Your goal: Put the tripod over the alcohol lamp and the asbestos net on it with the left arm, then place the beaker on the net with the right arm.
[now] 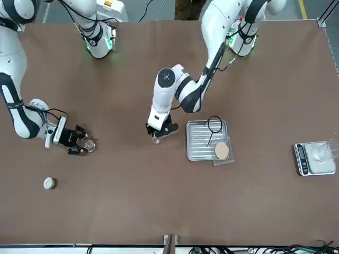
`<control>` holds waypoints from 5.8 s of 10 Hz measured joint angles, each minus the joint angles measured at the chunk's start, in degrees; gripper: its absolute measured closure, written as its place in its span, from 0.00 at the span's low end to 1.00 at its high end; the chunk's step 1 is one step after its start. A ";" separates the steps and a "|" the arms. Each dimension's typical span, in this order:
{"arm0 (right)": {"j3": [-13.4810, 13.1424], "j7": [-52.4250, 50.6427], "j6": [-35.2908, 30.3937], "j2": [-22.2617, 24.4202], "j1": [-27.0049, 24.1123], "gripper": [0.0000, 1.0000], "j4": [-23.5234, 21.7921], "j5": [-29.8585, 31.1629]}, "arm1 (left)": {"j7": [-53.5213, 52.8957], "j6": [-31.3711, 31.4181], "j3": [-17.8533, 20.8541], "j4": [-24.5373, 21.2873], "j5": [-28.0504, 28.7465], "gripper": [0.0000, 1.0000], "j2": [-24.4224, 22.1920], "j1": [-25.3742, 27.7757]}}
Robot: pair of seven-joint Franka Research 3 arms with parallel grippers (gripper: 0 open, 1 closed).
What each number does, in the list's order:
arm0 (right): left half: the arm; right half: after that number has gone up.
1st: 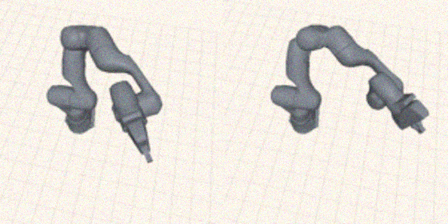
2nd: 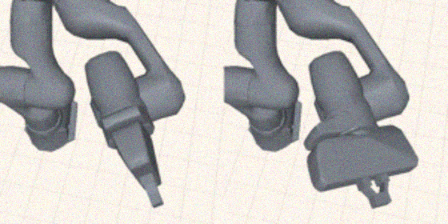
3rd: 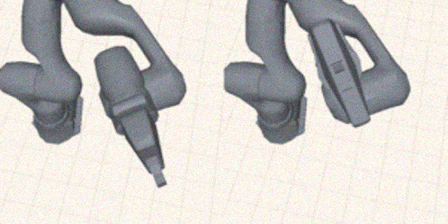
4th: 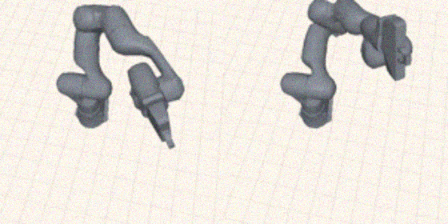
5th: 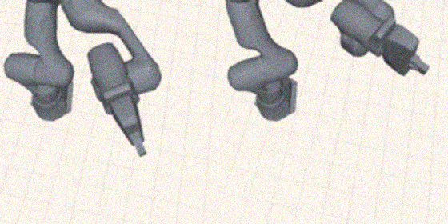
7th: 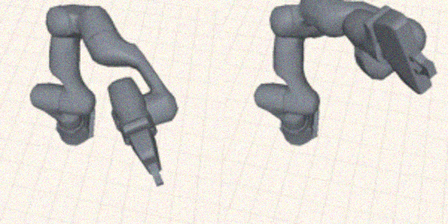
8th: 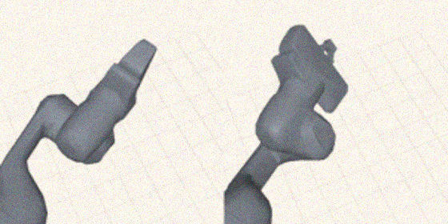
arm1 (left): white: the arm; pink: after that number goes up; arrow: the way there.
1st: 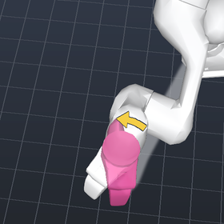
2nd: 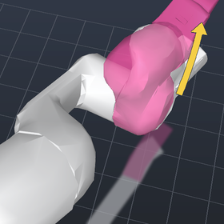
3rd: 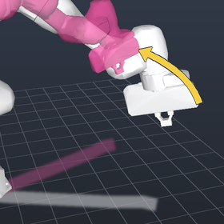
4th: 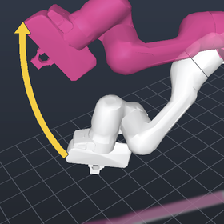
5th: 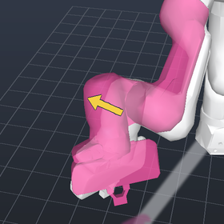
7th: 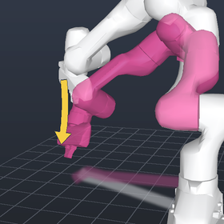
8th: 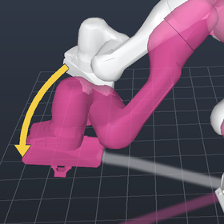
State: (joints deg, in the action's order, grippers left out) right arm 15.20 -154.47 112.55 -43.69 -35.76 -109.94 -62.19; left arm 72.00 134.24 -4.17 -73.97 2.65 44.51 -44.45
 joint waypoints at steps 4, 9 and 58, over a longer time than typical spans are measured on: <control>0.03 0.00 0.50 -0.05 0.39 0.42 0.05 -0.80 | -7.16 -11.30 0.18 -6.31 0.10 0.46 -10.66 7.38; 0.03 0.00 0.77 -0.05 0.44 0.42 0.16 -1.04 | -12.73 -6.69 0.12 -33.18 0.11 0.48 -28.75 18.69; -0.16 6.07 -1.18 1.47 0.94 0.42 3.71 -1.29 | 8.70 -10.46 -8.15 -6.86 -0.18 0.92 -8.48 6.47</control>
State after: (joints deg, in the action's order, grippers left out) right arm 15.04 -148.39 111.37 -42.22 -34.81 -106.23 -63.48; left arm 80.70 123.78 -12.32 -80.83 2.47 36.03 -37.97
